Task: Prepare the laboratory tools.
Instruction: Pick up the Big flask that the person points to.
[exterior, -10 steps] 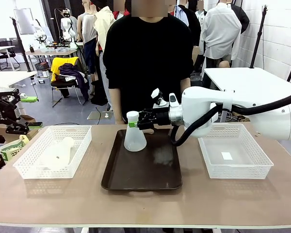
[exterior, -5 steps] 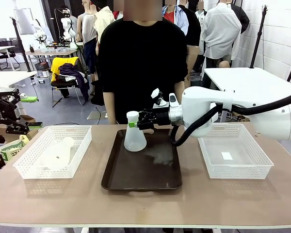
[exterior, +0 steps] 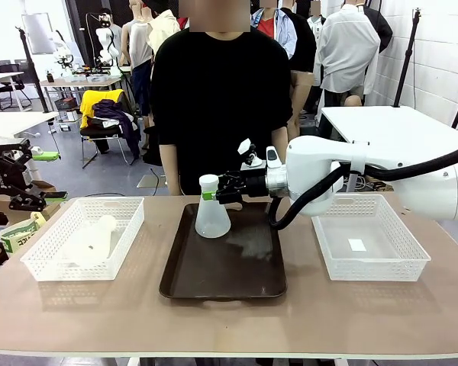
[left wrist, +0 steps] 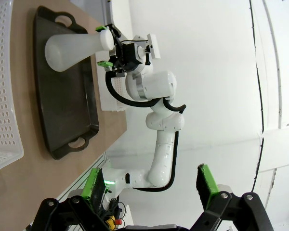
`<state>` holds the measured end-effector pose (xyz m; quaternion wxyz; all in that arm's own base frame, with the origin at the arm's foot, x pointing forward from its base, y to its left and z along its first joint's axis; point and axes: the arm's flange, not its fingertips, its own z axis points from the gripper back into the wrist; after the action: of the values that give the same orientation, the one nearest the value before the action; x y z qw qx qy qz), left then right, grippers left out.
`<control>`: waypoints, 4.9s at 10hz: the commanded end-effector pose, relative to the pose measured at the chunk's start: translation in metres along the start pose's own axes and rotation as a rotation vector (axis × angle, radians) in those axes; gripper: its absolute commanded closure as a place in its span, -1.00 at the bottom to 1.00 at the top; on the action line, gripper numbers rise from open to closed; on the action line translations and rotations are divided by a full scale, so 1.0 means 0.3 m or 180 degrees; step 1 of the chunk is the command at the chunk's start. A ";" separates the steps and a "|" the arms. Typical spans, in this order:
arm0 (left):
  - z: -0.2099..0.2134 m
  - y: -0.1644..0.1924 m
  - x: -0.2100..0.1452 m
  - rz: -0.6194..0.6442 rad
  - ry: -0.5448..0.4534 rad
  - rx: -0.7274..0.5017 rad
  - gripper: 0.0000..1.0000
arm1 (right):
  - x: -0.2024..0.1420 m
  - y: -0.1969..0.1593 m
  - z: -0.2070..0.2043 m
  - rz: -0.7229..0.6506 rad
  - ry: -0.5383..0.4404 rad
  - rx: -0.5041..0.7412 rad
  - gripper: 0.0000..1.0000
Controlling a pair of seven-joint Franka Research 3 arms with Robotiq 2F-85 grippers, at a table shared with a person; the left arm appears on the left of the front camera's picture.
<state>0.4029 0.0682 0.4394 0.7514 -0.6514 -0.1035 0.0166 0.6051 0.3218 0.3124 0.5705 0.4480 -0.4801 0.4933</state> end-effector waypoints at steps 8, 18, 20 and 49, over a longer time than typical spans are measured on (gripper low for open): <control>0.003 -0.001 0.000 -0.0049 -0.0008 -0.0015 -1.00 | 0.106 0.020 0.228 -0.0133 0.0774 -0.0448 -1.00; 0.003 -0.001 0.000 -0.0049 -0.0008 -0.0015 -1.00 | 0.248 0.346 0.965 -0.0796 0.1250 -0.2379 -1.00; 0.003 -0.001 0.000 -0.0049 -0.0008 -0.0015 -1.00 | 0.204 0.380 1.068 -0.0936 0.1013 -0.2534 -1.00; -0.048 -0.049 0.113 -0.0324 -0.0155 0.1127 -1.00 | 0.166 0.360 1.101 -0.0907 0.0911 -0.2548 -1.00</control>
<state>0.4290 0.0702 0.4475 0.8092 -0.5743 -0.1233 0.0126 0.4660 0.0143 0.4100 0.8204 0.1779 -0.4859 0.2434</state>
